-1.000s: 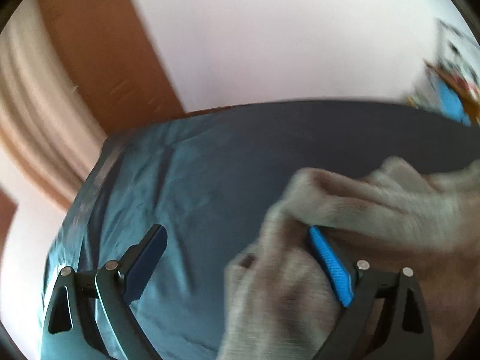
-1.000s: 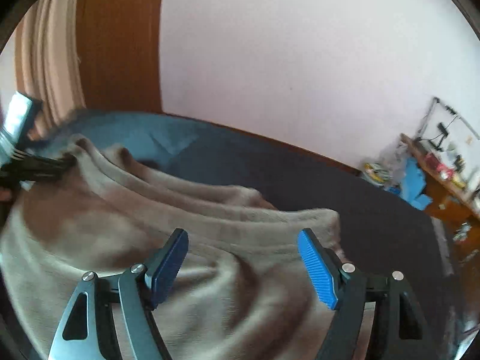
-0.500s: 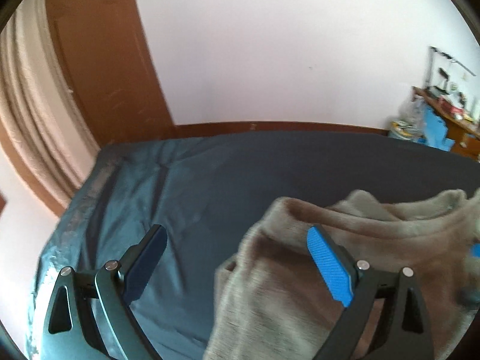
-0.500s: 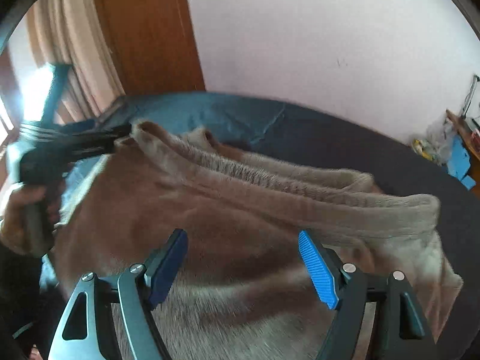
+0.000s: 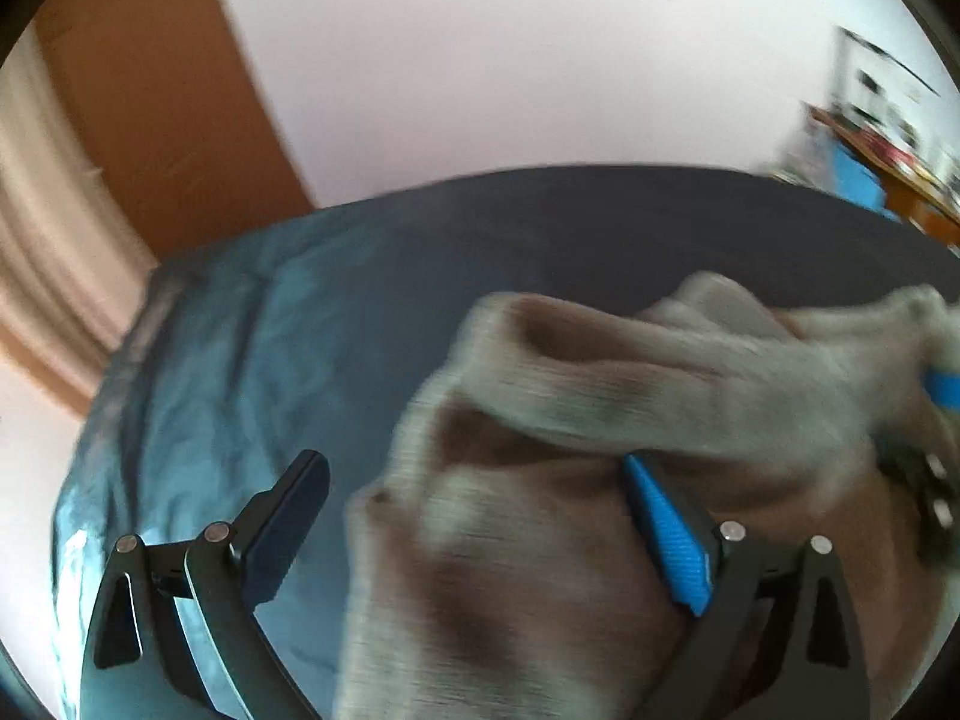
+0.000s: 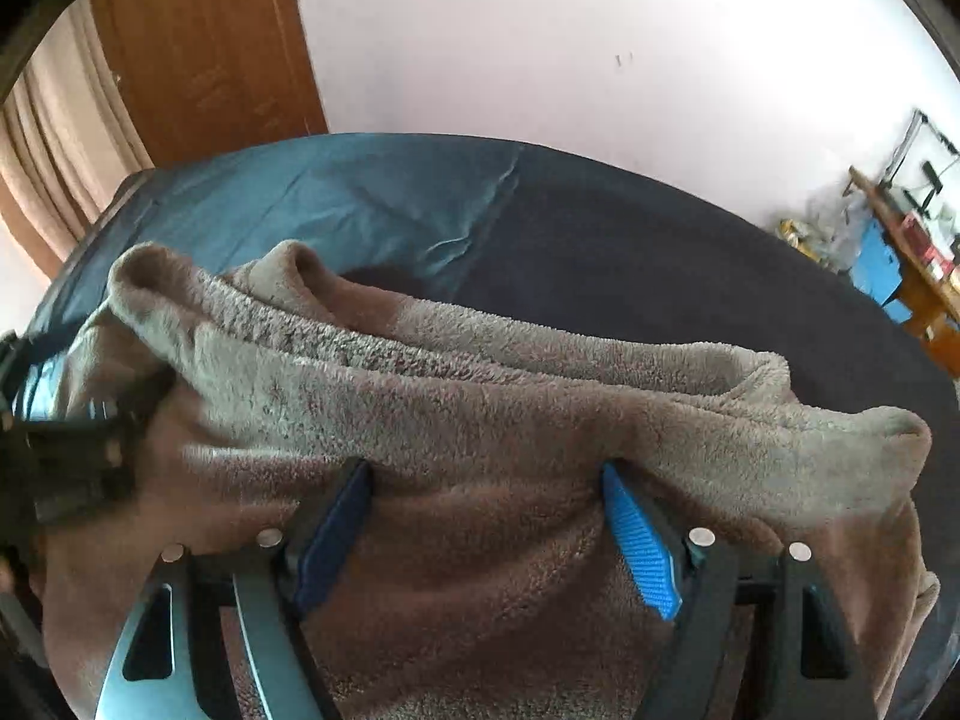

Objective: Fold clothes
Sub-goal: 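Smooth the folded sweatshirt flat with both open grippers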

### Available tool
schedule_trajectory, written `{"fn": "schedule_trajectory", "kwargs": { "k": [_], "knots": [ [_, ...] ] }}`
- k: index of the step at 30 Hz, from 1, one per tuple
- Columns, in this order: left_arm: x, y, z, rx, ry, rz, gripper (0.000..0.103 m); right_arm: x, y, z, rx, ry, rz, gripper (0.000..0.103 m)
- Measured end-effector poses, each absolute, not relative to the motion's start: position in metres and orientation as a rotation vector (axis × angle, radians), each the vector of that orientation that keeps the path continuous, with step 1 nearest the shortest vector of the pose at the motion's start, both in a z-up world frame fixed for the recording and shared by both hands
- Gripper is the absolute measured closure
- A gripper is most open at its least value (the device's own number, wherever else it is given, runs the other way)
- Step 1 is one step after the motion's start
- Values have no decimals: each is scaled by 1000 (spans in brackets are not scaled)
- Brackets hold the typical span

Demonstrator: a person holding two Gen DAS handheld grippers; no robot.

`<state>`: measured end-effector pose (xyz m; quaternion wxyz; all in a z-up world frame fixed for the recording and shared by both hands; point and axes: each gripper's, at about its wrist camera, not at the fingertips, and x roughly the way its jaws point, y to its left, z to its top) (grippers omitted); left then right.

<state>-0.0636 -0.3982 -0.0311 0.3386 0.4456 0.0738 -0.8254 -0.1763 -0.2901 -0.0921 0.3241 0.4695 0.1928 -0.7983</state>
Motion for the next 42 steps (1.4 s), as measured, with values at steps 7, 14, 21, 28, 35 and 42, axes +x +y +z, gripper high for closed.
{"fn": "schedule_trajectory", "kwargs": {
  "k": [7, 14, 21, 28, 35, 42],
  "knots": [
    [-60, -411, -31, 1128, 230, -2120, 4, -166, -266, -71, 1149, 422, -2201, 23],
    [-72, -388, -28, 1172, 176, -2241, 4, -169, -265, -92, 1254, 460, -2109, 19],
    [-74, -374, -23, 1162, 111, -2323, 4, -129, -225, -72, 1125, 504, -2079, 19],
    [-80, -410, -56, 1194, 163, -2198, 4, -112, -187, -91, 1082, 529, -1998, 18],
    [-80, -410, -55, 1188, 132, -2197, 4, -101, -179, -80, 1026, 485, -2084, 17],
    [-65, -395, -28, 1108, 140, -2259, 4, -75, -123, -95, 1025, 487, -2148, 17]
  ]
}}
